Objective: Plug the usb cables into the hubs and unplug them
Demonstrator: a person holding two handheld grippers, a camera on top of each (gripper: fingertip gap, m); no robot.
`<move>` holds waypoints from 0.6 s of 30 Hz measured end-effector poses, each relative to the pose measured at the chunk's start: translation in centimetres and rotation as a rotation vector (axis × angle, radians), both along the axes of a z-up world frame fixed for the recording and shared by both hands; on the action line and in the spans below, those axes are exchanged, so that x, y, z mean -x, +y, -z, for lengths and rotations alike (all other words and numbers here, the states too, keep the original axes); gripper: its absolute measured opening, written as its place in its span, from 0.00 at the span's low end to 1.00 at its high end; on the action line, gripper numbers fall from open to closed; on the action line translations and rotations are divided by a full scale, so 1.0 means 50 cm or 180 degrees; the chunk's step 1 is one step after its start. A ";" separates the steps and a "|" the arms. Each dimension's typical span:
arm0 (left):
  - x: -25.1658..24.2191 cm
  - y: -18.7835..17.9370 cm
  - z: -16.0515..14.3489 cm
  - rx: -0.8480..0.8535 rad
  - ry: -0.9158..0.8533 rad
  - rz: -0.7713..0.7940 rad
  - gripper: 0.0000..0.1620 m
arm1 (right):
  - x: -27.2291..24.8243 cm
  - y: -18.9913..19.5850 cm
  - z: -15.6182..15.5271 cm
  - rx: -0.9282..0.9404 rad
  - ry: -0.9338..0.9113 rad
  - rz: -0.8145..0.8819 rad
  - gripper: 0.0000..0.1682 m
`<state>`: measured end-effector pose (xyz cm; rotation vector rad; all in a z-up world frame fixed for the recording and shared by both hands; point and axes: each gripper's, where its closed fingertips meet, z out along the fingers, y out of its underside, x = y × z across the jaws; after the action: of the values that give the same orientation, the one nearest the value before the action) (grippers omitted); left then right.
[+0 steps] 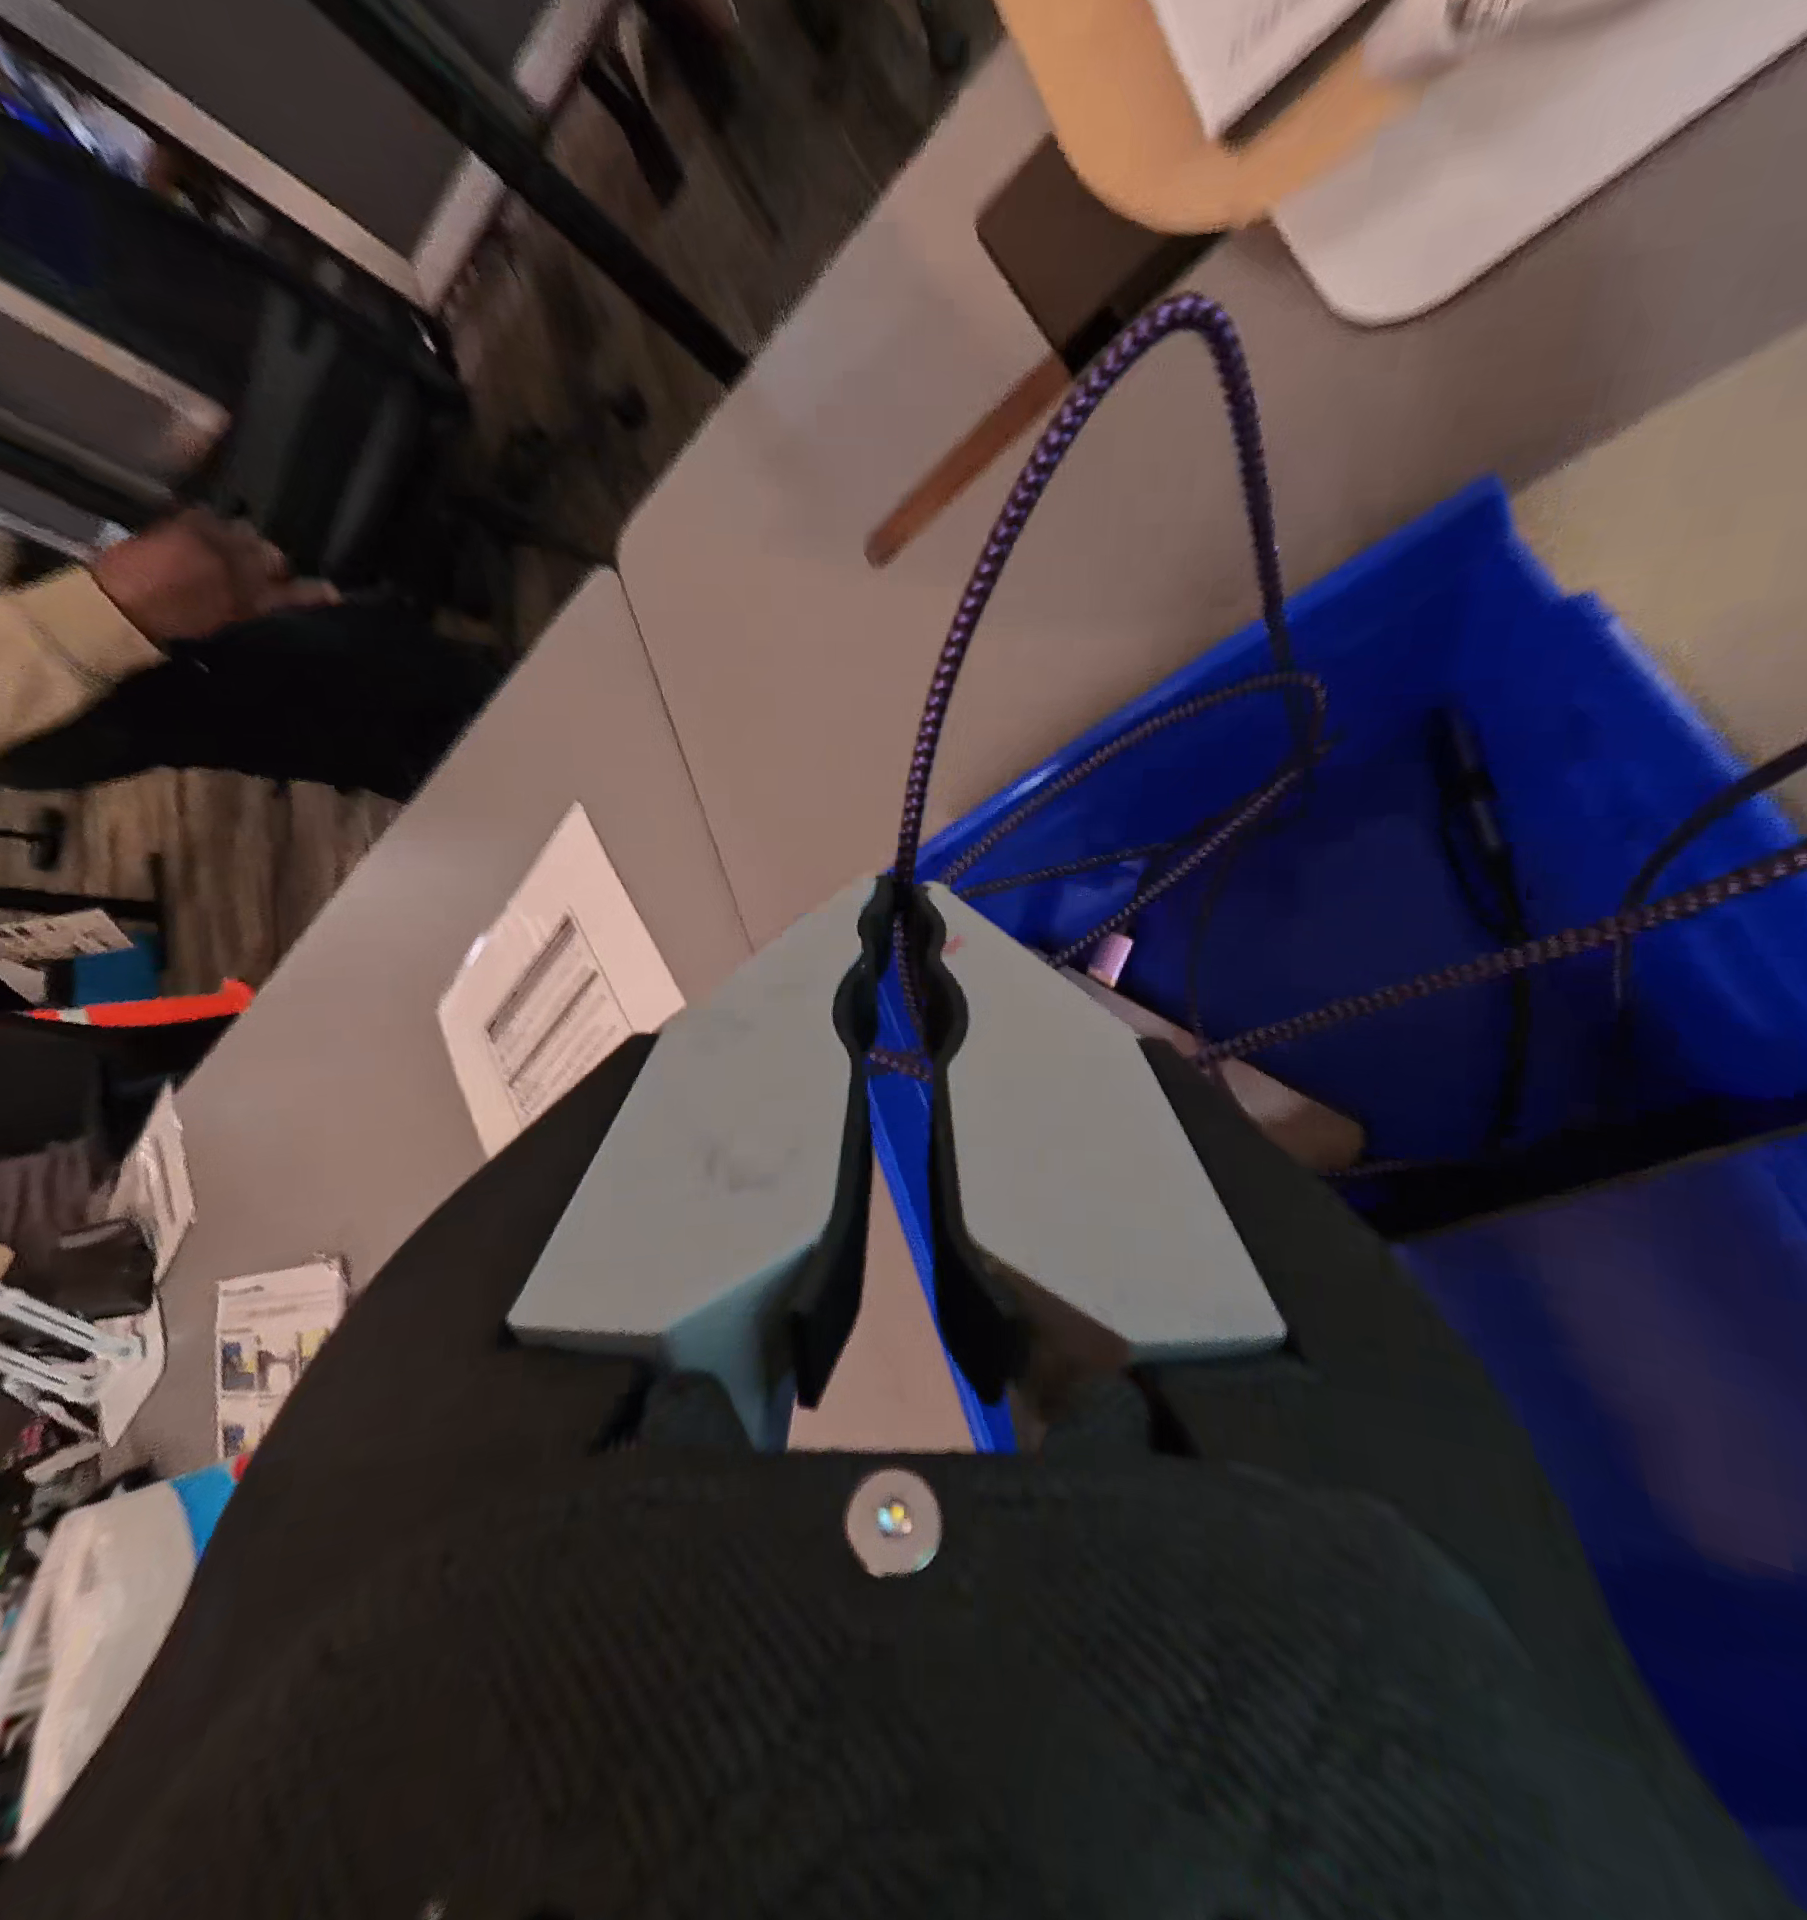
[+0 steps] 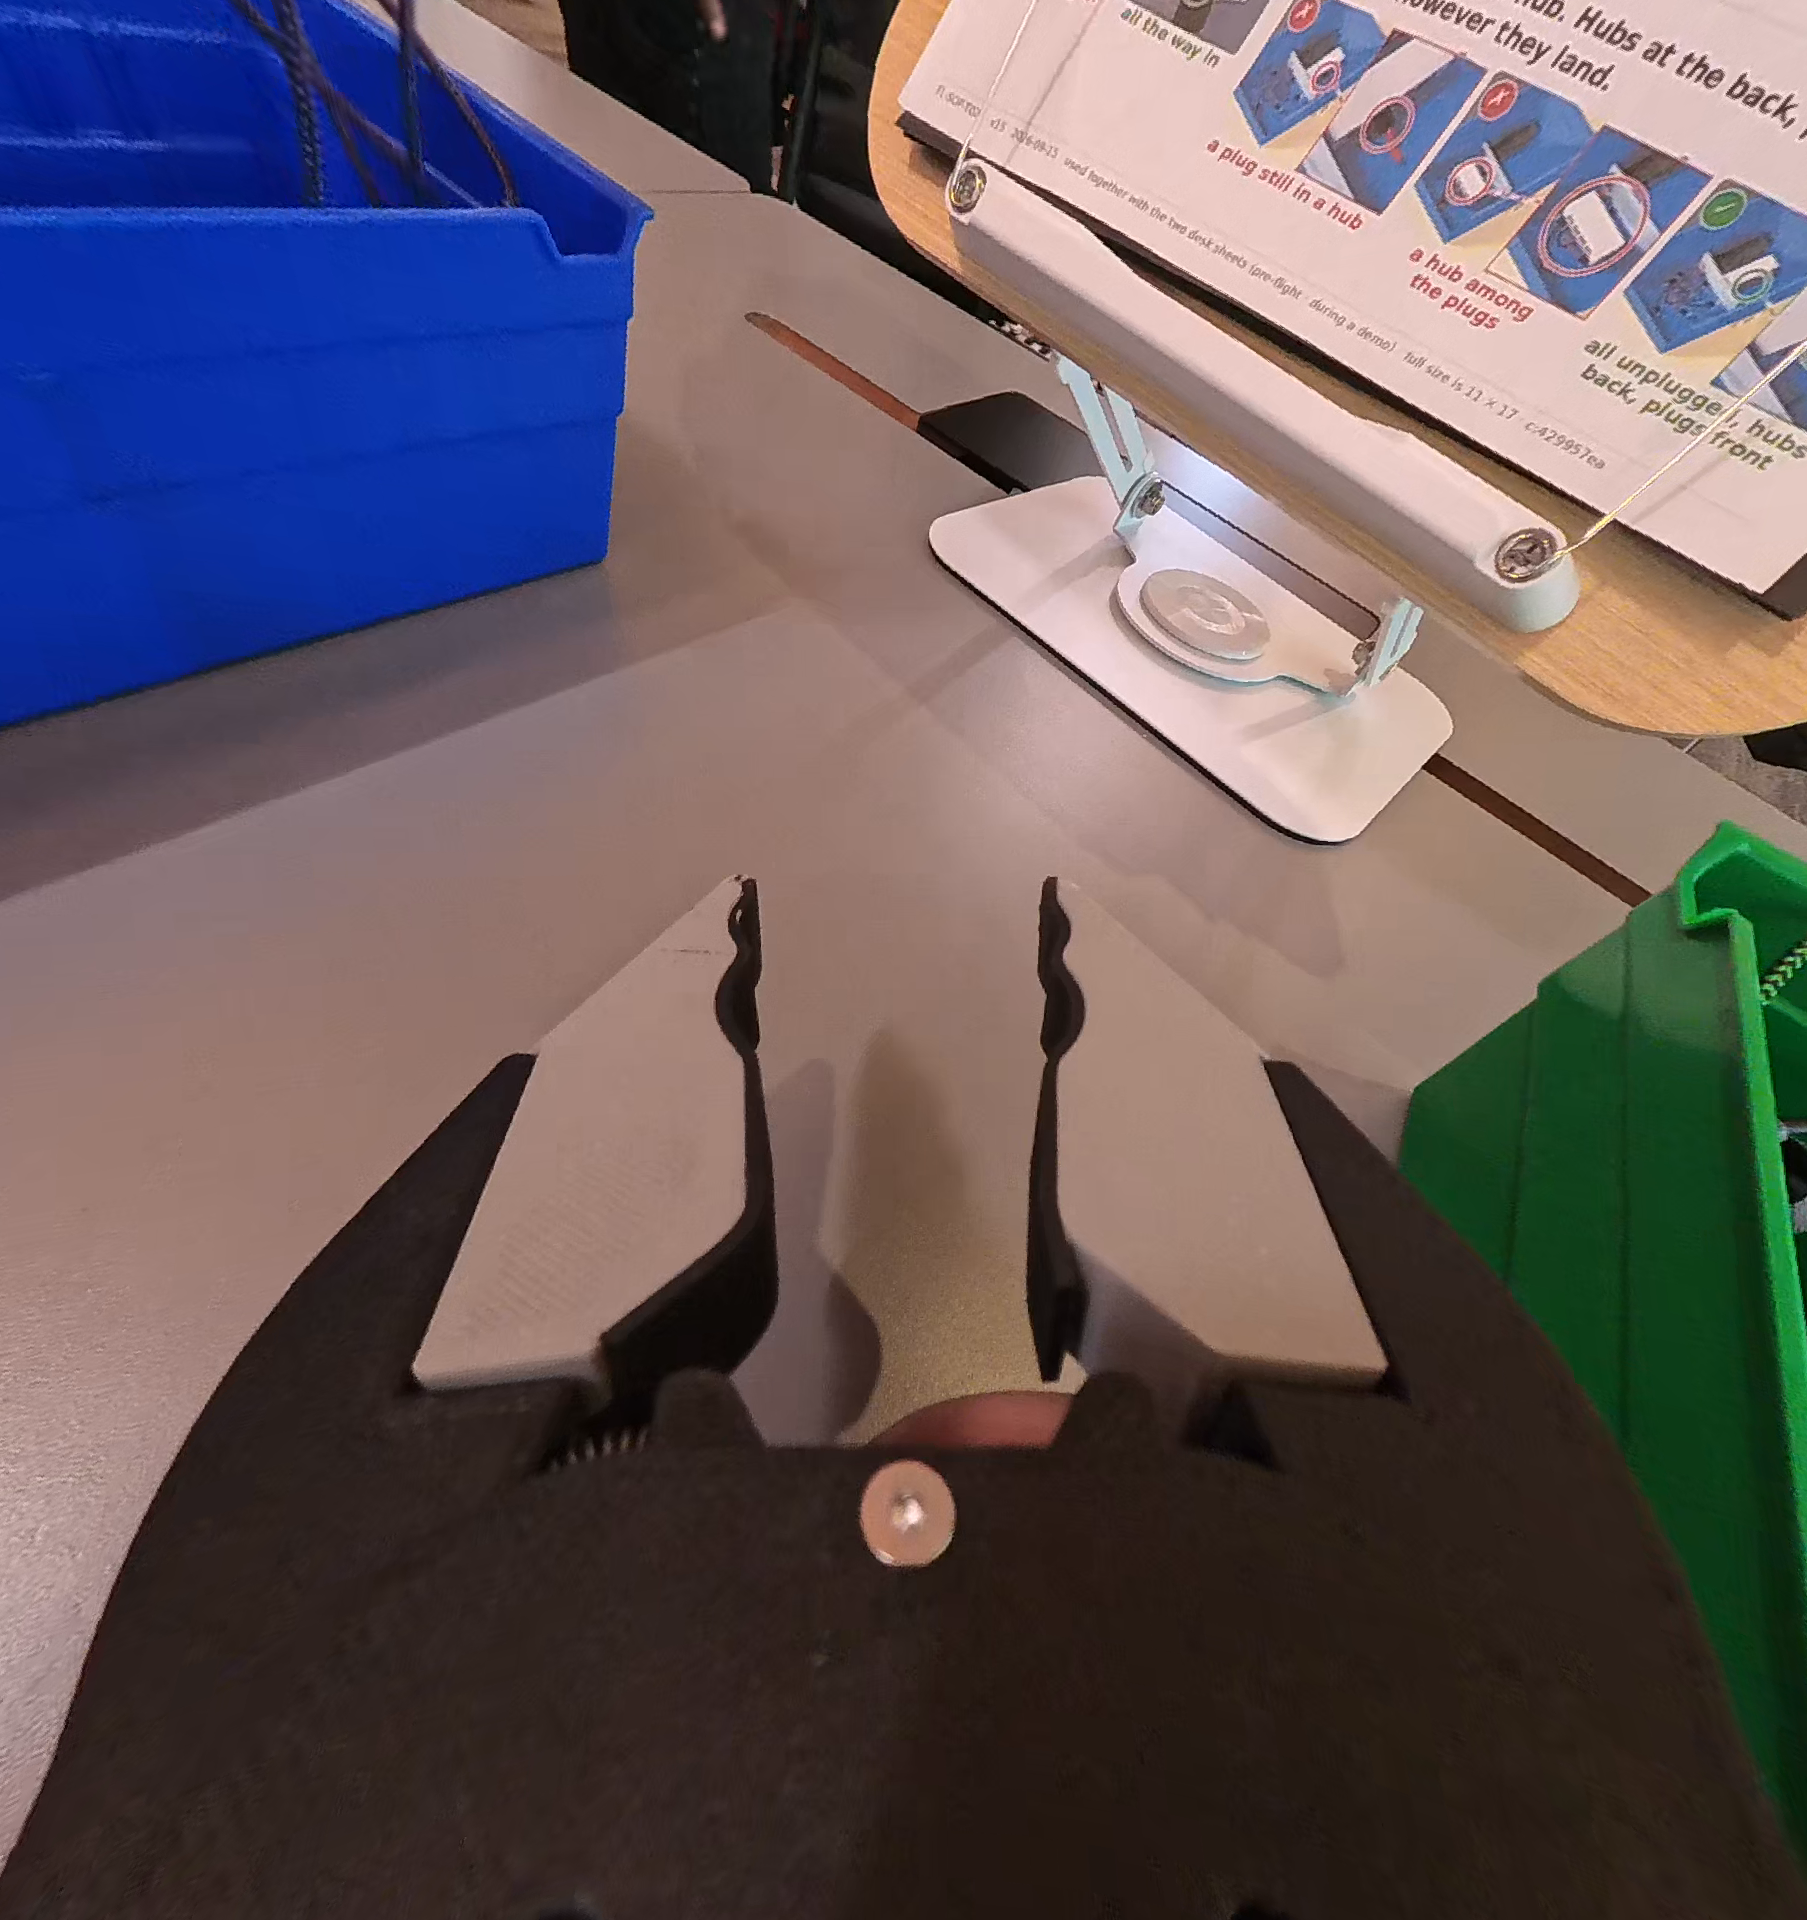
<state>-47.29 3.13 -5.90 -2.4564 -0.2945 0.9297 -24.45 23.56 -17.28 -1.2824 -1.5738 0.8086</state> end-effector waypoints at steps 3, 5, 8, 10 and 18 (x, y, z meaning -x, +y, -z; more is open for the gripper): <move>-0.011 0.007 -0.062 -0.0181 0.0245 0.0069 0.00 | 0.000 0.000 0.000 0.0012 0.0002 -0.0003 0.31; -0.017 0.012 -0.109 -0.0351 0.0410 0.0108 0.00 | 0.000 -0.001 -0.001 0.0009 0.0009 -0.0007 0.31; -0.030 0.015 -0.168 -0.0541 0.0536 0.0149 0.00 | 0.000 0.000 -0.001 -0.0006 0.0014 -0.0005 0.31; -0.036 0.015 -0.203 -0.0618 0.0626 0.0163 0.00 | 0.000 -0.001 -0.002 -0.0006 0.0020 -0.0005 0.31; -0.077 0.027 -0.340 -0.1040 0.0764 0.0293 0.00 | 0.000 -0.015 -0.017 0.0071 0.0128 -0.0129 0.33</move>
<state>-43.46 4.49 11.11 -2.0230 -0.2270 1.0347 -24.43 22.81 -16.41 -1.2462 -1.5673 0.8744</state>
